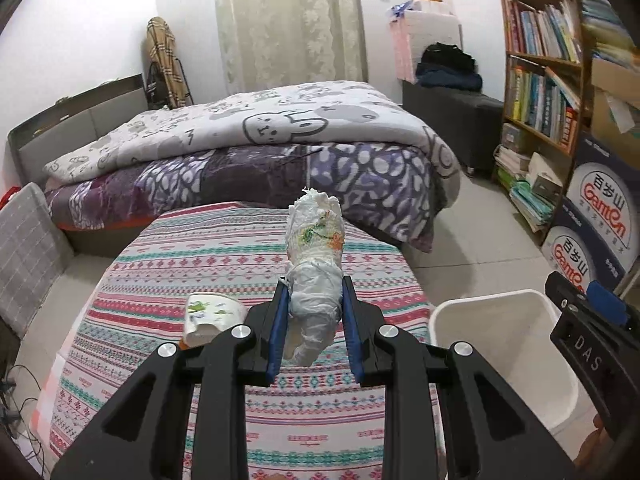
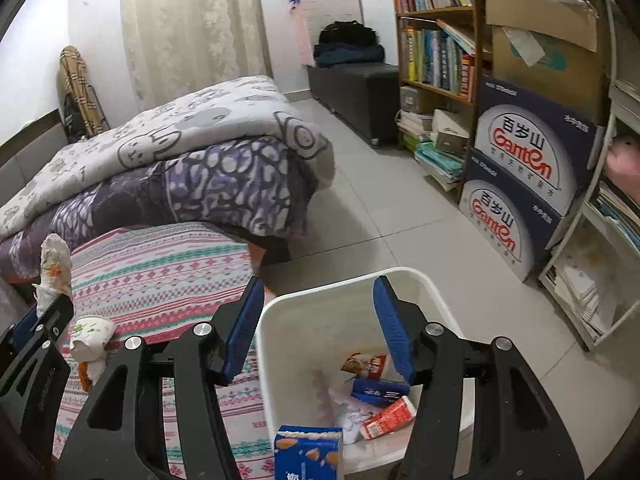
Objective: Collect trash
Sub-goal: 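Open the left tool over the white bin to drop the wrapped bottle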
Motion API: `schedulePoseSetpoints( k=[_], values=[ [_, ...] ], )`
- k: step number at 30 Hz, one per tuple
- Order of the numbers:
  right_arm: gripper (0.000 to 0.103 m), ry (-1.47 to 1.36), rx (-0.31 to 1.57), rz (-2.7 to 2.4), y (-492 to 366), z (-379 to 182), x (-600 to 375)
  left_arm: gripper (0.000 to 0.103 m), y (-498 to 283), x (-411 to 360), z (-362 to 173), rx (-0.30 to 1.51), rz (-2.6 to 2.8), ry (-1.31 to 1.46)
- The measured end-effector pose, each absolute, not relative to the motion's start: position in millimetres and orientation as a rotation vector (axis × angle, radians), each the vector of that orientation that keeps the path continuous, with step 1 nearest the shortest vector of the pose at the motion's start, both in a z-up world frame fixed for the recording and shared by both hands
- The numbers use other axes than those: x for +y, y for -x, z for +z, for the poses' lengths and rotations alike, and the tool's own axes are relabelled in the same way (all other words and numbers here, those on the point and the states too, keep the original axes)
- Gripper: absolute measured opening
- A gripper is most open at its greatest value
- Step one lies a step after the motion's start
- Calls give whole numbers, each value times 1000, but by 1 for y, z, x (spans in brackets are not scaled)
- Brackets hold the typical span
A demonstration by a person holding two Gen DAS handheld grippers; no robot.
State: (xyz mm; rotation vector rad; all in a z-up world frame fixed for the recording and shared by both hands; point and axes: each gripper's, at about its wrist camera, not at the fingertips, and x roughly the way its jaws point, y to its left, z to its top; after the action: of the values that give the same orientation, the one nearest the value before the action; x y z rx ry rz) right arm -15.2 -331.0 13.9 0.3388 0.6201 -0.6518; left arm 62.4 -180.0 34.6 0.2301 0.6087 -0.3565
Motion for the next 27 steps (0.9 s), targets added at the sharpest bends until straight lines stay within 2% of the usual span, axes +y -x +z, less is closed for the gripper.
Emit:
schedulePoseSetpoints(
  k=[14, 17, 21, 23, 25, 27],
  values=[
    [57, -429, 593, -772, 57, 18, -384, 26, -43, -229, 21, 663, -479, -255],
    [63, -454, 585, -795, 66, 19, -394, 26, -42, -238, 16, 689, -512, -253],
    [76, -494, 566, -833, 76, 20, -404, 28, -42, -251, 7, 770, -611, -215],
    [82, -510, 561, -850, 80, 20, -409, 32, -41, -255, 3, 799, -650, -206],
    [89, -523, 557, -869, 82, 20, -412, 52, -41, -258, -1, 829, -686, -183],
    [93, -537, 553, -880, 83, 20, -413, 53, -42, -260, -3, 850, -704, -168]
  ],
)
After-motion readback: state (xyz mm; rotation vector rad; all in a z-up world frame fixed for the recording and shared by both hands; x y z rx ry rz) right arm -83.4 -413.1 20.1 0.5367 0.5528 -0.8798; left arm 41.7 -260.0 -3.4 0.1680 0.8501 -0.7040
